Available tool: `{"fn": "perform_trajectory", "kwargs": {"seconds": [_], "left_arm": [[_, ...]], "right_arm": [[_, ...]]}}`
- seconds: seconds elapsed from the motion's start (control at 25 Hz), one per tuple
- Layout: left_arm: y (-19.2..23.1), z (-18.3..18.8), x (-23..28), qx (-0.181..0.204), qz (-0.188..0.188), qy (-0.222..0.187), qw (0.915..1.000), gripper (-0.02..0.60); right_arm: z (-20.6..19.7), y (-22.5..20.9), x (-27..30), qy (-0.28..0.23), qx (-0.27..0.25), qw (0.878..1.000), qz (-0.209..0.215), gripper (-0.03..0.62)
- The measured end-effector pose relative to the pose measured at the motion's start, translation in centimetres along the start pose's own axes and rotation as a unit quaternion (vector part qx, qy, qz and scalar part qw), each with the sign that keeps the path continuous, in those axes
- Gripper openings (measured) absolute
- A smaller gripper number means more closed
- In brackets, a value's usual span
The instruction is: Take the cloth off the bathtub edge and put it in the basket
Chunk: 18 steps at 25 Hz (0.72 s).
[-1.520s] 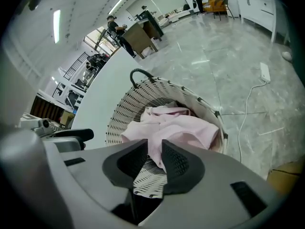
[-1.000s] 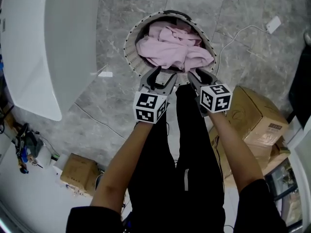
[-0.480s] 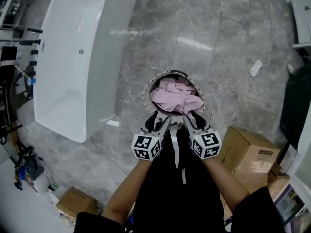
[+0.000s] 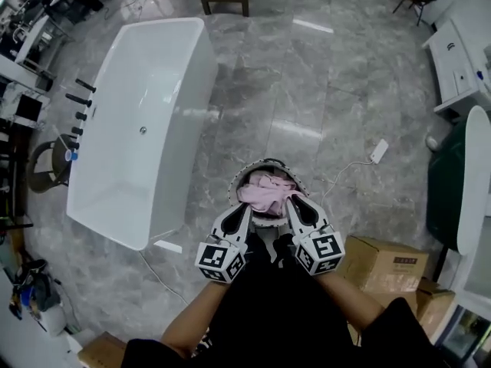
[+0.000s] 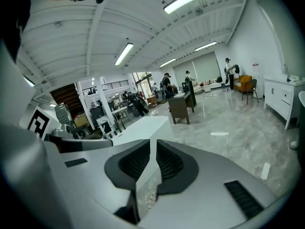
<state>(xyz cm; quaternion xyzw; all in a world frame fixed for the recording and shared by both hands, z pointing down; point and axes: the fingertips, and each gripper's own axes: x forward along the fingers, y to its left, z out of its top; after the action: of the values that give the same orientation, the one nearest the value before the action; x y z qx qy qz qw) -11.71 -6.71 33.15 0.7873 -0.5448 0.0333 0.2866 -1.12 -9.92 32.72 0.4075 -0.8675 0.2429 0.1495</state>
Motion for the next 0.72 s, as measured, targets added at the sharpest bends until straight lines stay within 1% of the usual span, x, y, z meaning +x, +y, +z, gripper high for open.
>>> {"fn": "perform_trajectory", "kwargs": {"seconds": [0.08, 0.16, 0.28, 0.44, 0.56, 0.64, 0.72], "left_arm": [[-1.0, 1.9, -1.5, 0.017, 0.004, -0.019, 0.9997, 0.018], [-1.5, 3.5, -2.5, 0.018, 0.010, -0.035, 0.9992, 0.017], [-2.1, 5.9, -3.6, 0.017, 0.015, -0.045, 0.9988, 0.017], [-3.6, 9.0, -4.8, 0.047, 0.005, -0.067, 0.9966, 0.017], [-4.4, 10.6, -5.2, 0.069, -0.005, -0.082, 0.9943, 0.017], [-4.8, 11.2, -5.3, 0.072, -0.012, -0.087, 0.9935, 0.017], [-5.1, 11.5, -5.3, 0.067, -0.021, -0.088, 0.9936, 0.017]], "right_arm": [[2.4, 1.4, -1.5, -0.024, -0.013, 1.000, -0.002, 0.048], [4.3, 2.5, -2.8, -0.043, -0.022, 0.999, 0.001, 0.040], [6.1, 4.0, -4.3, -0.061, -0.039, 0.997, 0.006, 0.037], [7.7, 5.7, -6.3, -0.077, -0.082, 0.994, 0.002, 0.031], [8.7, 6.2, -7.1, -0.096, -0.093, 0.991, -0.008, 0.031], [9.3, 6.3, -7.4, -0.107, -0.095, 0.990, -0.018, 0.031], [9.9, 6.6, -7.6, -0.115, -0.102, 0.988, -0.026, 0.031]]}}
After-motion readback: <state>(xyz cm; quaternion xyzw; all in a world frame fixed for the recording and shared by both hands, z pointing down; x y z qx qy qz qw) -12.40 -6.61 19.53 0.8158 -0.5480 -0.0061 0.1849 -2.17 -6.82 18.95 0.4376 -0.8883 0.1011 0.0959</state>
